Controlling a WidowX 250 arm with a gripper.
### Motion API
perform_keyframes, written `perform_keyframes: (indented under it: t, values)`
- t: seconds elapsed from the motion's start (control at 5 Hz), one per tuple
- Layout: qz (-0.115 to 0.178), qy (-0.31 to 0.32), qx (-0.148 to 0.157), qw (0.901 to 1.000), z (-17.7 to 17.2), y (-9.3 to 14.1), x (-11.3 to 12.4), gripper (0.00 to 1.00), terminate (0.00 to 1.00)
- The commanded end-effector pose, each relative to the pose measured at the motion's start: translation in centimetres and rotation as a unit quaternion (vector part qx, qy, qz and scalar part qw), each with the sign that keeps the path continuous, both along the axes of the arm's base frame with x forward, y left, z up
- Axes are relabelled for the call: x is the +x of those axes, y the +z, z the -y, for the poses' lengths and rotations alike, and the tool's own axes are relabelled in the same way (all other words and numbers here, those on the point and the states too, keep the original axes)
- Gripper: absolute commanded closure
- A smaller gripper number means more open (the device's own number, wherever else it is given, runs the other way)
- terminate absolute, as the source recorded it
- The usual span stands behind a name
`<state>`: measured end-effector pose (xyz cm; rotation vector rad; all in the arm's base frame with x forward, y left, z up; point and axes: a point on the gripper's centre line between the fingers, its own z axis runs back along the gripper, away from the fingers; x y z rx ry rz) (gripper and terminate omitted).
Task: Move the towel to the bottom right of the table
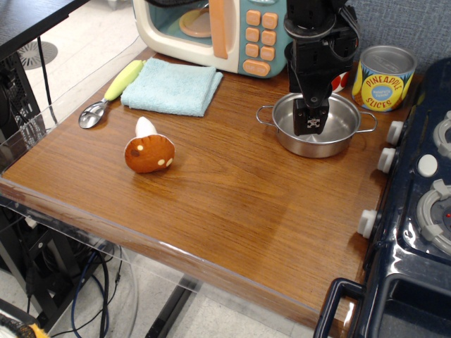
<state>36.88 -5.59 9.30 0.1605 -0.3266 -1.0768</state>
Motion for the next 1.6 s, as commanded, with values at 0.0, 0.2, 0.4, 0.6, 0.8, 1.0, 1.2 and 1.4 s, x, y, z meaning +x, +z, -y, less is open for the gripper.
perform_keyframes:
  t: [0.0, 0.2, 0.4, 0.6, 0.8, 1.0, 1.2, 1.4]
  values:
    - [0.0, 0.0, 0.0, 1.0, 0.0, 0.0, 0.0, 0.0, 0.0]
    - [0.003, 0.057, 0.008, 0.9983, -3.1, 0.6, 0.3, 0.0, 0.0]
    - [-0.001, 0.109, -0.015, 0.9939, -6.0, 0.9, 0.7, 0.0, 0.0]
    - [-0.004, 0.188, -0.002, 0.9822, -9.8, 1.0, 1.5, 0.0, 0.0]
    - [-0.017, 0.259, 0.016, 0.9657, -13.8, 0.4, 2.8, 0.0, 0.0]
    - [-0.034, 0.318, 0.046, 0.9463, -16.6, -0.2, 4.3, 0.0, 0.0]
    - [-0.065, 0.351, 0.047, 0.9328, -18.7, -1.6, 5.6, 0.0, 0.0]
    - [-0.092, 0.391, 0.041, 0.9146, -20.2, -2.5, 5.7, 0.0, 0.0]
